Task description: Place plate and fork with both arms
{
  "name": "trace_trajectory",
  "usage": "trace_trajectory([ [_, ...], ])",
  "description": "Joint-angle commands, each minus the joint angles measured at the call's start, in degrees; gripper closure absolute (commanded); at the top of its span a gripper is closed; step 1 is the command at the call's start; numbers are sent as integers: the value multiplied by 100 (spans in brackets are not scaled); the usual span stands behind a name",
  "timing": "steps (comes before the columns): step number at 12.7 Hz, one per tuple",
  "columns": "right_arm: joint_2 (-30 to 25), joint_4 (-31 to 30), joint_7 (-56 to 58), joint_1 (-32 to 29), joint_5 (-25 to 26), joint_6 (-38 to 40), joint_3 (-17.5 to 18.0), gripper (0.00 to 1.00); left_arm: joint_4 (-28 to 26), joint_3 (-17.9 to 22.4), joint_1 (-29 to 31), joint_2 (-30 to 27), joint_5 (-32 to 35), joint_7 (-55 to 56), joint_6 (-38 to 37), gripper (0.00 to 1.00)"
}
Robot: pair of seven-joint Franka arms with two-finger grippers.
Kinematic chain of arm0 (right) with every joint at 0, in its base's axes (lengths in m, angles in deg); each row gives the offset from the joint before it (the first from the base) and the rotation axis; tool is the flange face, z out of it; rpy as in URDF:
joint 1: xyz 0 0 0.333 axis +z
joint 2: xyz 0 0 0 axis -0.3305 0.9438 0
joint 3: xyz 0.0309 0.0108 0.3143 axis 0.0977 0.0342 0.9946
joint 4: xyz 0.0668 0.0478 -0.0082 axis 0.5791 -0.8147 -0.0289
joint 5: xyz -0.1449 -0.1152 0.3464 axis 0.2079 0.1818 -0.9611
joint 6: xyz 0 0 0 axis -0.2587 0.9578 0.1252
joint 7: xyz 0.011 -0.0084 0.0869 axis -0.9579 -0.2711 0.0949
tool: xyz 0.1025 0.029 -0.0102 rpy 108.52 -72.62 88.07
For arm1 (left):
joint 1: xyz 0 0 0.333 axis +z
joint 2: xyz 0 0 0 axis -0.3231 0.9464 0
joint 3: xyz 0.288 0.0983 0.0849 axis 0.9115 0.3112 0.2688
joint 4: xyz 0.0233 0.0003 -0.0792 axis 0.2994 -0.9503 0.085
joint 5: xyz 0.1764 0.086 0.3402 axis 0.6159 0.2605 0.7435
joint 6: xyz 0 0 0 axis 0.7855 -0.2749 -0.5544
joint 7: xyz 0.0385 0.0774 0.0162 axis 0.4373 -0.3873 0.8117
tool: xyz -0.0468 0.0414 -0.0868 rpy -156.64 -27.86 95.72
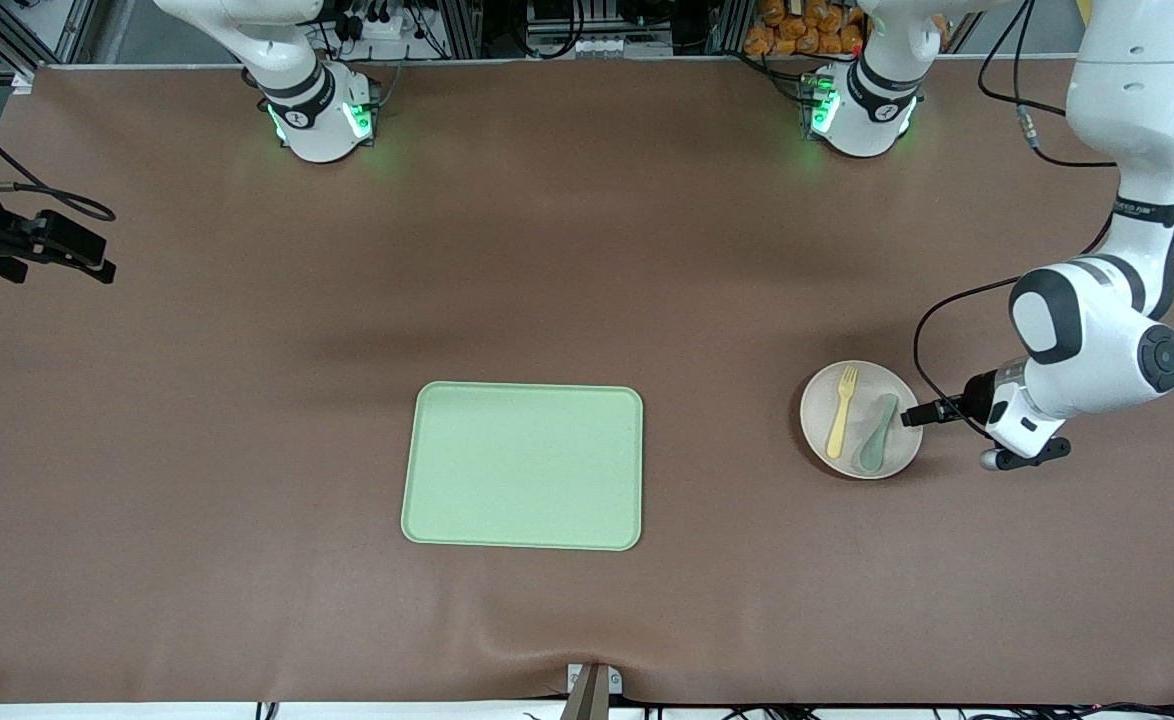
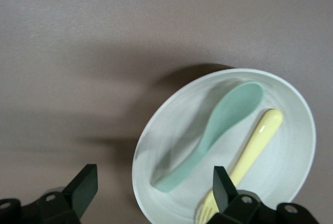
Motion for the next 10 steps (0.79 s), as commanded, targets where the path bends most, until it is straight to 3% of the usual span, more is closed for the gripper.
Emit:
trace_trajectory([
  [1,57,139,85,-126,-20,80,84,0,76,-30,186,138,-489,-849,132,18],
  [2,57,130,85,-126,-20,89,84,0,76,-30,186,173,-561,-964,168,23],
  [4,57,139,85,-126,-20,81,84,0,76,-30,274,226,-570,-1036,186,46],
  [10,57,130,85,-126,-29,89,92,0,111,-39,248,402,-588,-1159,291,56],
])
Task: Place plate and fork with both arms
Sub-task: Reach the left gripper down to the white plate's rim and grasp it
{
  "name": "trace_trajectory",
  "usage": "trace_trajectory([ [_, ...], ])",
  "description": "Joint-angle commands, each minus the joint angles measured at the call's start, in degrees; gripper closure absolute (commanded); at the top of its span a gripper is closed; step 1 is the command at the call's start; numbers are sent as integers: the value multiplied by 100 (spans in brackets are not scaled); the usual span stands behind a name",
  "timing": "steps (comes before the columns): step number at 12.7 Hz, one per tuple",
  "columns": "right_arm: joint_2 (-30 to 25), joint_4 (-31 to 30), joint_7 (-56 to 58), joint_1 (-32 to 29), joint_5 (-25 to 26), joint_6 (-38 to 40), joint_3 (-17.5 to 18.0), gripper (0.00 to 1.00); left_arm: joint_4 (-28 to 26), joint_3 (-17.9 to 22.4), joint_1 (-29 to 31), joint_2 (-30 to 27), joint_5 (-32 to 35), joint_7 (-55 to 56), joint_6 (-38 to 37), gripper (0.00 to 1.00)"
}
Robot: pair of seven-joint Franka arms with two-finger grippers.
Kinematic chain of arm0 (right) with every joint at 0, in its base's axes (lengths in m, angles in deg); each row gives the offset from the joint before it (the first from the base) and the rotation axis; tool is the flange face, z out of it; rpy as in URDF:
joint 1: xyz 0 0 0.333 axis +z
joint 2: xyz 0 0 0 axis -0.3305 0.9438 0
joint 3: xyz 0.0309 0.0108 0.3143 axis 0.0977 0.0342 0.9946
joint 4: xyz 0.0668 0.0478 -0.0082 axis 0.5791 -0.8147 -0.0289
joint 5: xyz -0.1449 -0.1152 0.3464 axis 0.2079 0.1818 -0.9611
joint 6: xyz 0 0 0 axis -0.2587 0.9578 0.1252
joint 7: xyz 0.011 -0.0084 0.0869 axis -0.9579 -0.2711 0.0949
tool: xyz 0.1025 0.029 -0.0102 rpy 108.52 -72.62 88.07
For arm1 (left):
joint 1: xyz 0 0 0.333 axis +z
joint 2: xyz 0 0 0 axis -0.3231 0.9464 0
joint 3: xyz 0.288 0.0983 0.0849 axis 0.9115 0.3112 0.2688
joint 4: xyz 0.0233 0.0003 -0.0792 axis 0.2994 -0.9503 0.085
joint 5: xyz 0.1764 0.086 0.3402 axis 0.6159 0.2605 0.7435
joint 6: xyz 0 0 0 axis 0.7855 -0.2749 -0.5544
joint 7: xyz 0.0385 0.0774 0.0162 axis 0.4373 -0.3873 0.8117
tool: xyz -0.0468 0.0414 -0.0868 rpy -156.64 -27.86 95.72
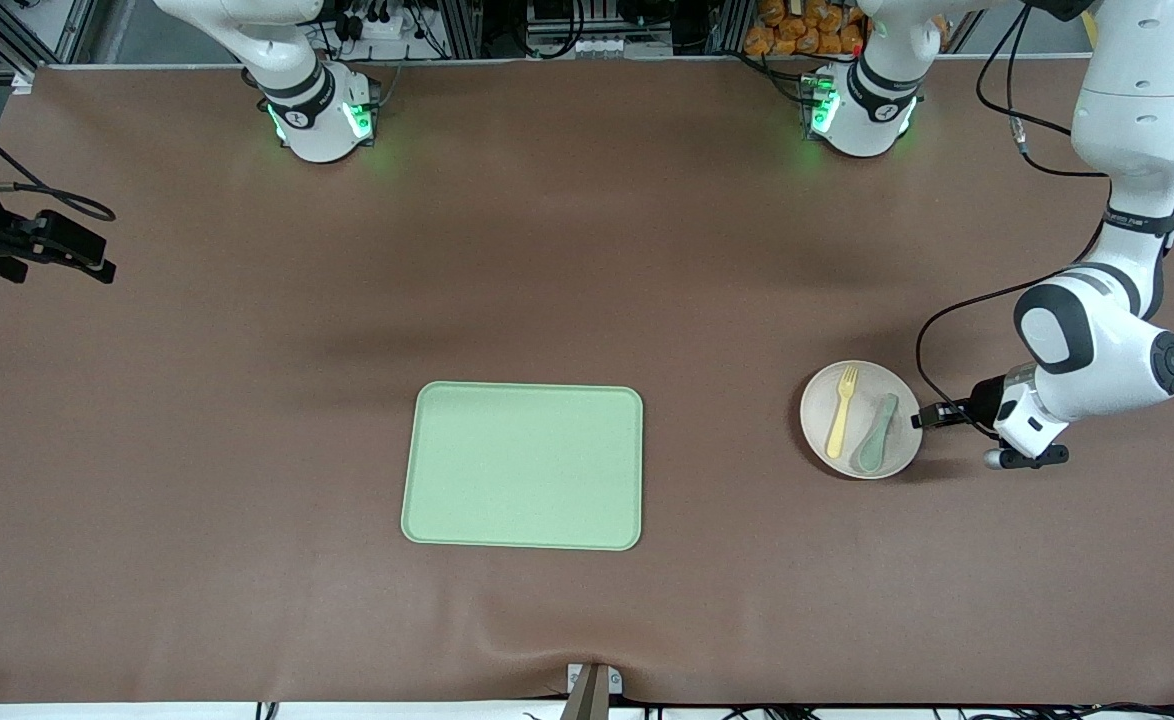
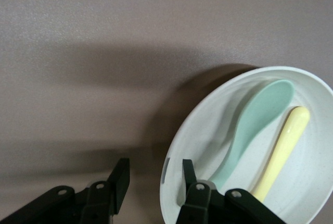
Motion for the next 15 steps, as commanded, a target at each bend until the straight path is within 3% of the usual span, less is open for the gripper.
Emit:
trace_trajectory([
  [1,57,130,85,-126,-29,88,84,0,89,-36,-21,112,-209,-141,122,60],
  [3,57,139,85,-126,-29,88,84,0,89,-36,-47,147,-271,-141,122,78],
  [5,66,139,85,-126,-29,88,84,0,98,-36,-47,156,-332,-141,131,88],
  [10,57,130,94,-126,-29,88,84,0,151,-62,-74,243,-341,-141,131,90],
  [15,57,139,85,-126,-20,88,84,0,186,-159,-152,244,-341,-115,131,100],
])
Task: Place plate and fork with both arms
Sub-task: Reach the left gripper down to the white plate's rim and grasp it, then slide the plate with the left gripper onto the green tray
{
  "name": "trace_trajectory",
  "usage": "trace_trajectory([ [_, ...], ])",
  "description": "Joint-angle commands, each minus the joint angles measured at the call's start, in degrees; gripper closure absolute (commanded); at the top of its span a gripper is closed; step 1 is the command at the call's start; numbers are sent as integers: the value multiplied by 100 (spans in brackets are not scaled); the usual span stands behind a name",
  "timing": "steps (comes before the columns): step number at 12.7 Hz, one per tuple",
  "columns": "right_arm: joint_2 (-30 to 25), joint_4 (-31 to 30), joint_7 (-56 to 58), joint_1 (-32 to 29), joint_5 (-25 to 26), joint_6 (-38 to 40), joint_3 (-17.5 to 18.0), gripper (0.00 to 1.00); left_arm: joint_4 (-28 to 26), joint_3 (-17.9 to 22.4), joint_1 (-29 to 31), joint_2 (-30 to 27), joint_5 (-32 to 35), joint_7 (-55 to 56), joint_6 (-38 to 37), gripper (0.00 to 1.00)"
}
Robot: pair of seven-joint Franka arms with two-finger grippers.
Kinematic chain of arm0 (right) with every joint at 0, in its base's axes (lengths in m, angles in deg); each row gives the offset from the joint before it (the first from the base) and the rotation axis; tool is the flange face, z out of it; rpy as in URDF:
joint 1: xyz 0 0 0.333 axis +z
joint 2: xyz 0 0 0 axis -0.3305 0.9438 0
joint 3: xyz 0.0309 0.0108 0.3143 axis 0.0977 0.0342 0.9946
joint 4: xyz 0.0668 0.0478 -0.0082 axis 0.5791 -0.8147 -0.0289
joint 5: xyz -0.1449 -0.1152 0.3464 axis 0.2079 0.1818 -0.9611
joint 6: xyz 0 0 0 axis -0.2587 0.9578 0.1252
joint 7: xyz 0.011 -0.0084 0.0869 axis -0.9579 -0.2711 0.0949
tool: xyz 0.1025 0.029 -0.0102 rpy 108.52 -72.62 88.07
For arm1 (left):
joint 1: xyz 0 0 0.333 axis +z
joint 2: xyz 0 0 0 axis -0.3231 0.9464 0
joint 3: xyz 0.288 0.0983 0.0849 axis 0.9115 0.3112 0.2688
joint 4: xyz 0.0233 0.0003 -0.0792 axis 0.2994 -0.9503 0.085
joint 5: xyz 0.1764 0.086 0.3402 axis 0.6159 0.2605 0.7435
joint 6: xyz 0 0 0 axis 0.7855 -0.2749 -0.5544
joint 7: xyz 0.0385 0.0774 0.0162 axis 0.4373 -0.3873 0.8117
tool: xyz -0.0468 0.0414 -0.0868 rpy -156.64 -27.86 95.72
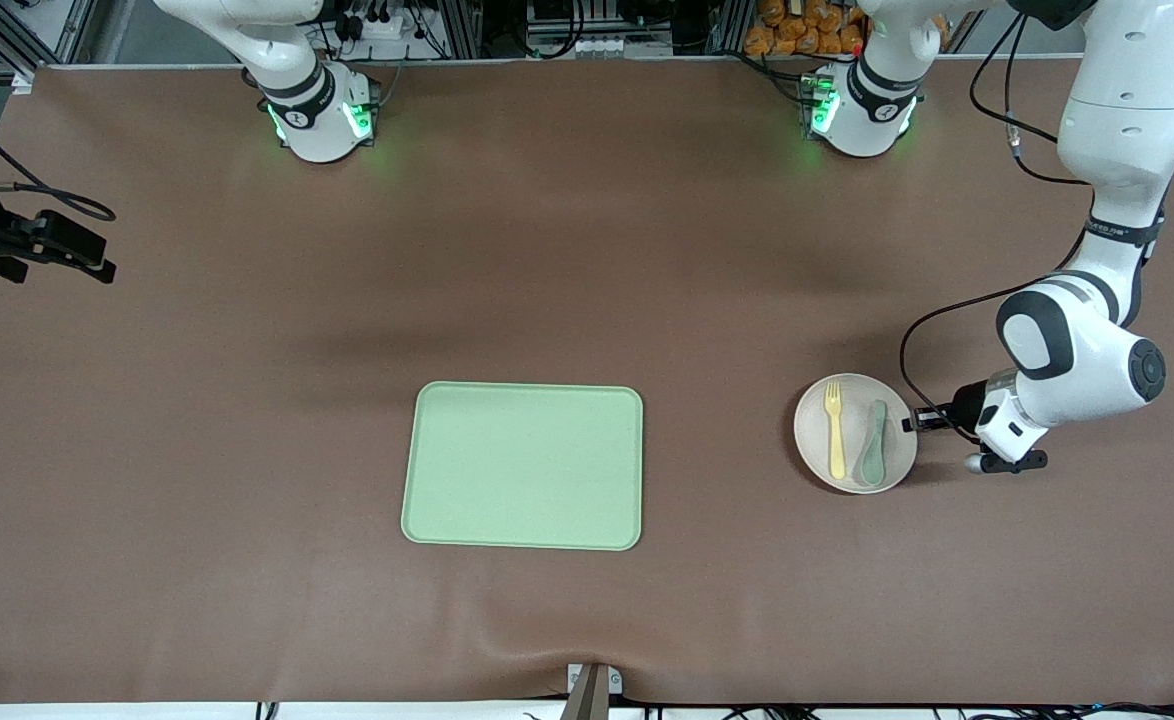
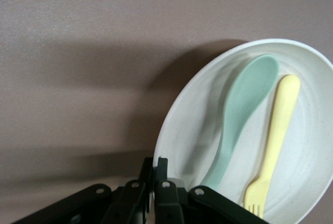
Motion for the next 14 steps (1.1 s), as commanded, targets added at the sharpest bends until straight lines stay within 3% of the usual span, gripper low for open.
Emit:
trace_trajectory([
  [1,57,139,93,-134,-20,85,84,0,123,-17,-107,113,-165,-81,54,100],
  [6,57,130,85,-126,-20,85,84,0,403,-61,-440,52,-157,-20,19,100],
  [9,57,130,93,-126,-20,94,84,0,894,-438,-528,95,-148,287,-60,100],
  [14,66,130,85,-126,-20,94,84,0,1878,-465,-1643,551,-60,1296,-69,100],
])
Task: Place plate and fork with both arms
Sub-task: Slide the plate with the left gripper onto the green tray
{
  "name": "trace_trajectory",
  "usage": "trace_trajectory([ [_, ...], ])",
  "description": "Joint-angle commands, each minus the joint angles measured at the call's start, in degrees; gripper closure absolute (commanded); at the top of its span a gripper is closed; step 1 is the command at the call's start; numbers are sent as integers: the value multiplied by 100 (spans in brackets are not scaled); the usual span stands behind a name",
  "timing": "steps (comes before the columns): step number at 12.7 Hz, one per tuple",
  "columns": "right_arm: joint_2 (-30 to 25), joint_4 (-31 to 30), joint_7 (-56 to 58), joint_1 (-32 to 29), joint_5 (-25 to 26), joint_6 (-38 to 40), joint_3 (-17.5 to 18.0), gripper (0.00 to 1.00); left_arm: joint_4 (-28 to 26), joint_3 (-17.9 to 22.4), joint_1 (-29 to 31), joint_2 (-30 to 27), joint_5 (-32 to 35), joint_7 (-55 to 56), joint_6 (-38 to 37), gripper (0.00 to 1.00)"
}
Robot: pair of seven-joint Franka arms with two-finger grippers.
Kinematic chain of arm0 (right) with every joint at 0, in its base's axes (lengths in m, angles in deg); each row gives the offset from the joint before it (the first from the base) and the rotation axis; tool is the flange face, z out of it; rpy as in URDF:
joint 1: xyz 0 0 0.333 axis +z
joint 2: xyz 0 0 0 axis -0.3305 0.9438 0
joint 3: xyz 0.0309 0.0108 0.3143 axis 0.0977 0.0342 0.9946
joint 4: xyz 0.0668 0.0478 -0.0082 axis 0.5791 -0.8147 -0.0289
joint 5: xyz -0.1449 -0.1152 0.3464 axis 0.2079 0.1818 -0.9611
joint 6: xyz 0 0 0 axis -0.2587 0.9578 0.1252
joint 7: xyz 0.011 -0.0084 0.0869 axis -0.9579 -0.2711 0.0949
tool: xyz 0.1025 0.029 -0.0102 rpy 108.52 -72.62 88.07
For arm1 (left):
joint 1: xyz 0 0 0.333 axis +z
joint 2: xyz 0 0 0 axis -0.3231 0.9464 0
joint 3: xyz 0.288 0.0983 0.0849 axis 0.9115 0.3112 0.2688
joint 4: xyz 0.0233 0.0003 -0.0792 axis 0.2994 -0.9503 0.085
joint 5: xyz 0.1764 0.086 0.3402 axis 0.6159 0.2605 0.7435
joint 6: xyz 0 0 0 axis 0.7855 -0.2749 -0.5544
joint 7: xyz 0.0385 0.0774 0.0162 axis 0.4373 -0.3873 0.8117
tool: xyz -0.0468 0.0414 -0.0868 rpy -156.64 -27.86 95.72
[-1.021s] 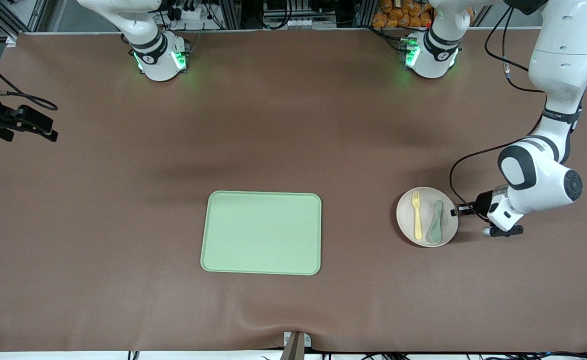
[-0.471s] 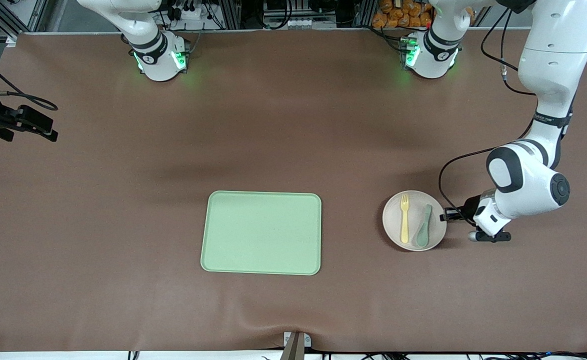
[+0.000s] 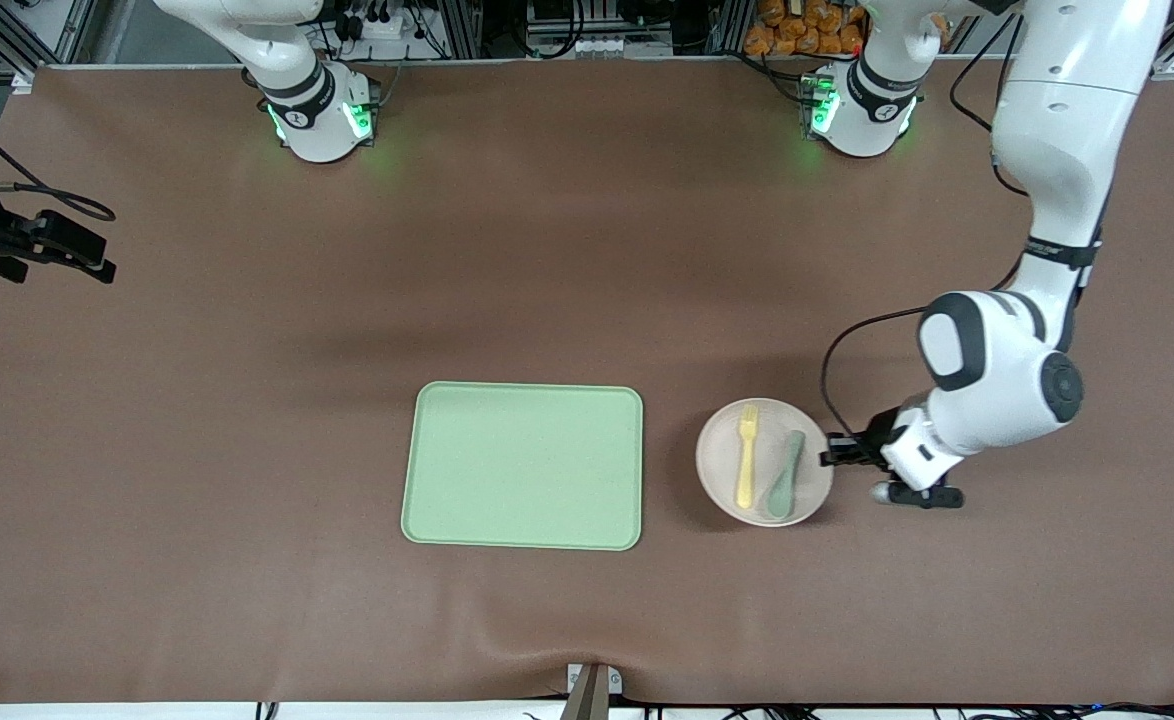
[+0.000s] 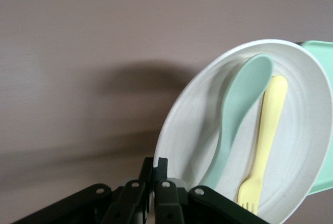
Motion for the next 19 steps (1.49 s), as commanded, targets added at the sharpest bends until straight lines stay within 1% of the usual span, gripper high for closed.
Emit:
trace_trajectory([
  [1,62,129,92,-125,-28,88,84,0,836,47,-716,552,-60,714,-63,100],
  [4,62,138,84,-125,-29,80,84,0,1644,65,-1201,1018,-78,1883,-133,100],
  [7,62,138,84,-125,-29,80,84,0,2734,82,-1807,1826,-87,3000,-125,100],
  [11,71,138,93,-90,-37,62,93,0,3368,47,-2046,2319,-122,3371,-107,100],
  [15,71,129,101,-73,-29,62,93,0,3414,179,-2292,2417,-105,3583,-116,100],
  [17,80,129,101,-81,-37,62,93,0,3387,398,-2450,2470,-87,3574,-160,100],
  [19,80,120,93,-72,-37,62,93,0,3396,460,-2469,2540,-78,3522,-186,100],
])
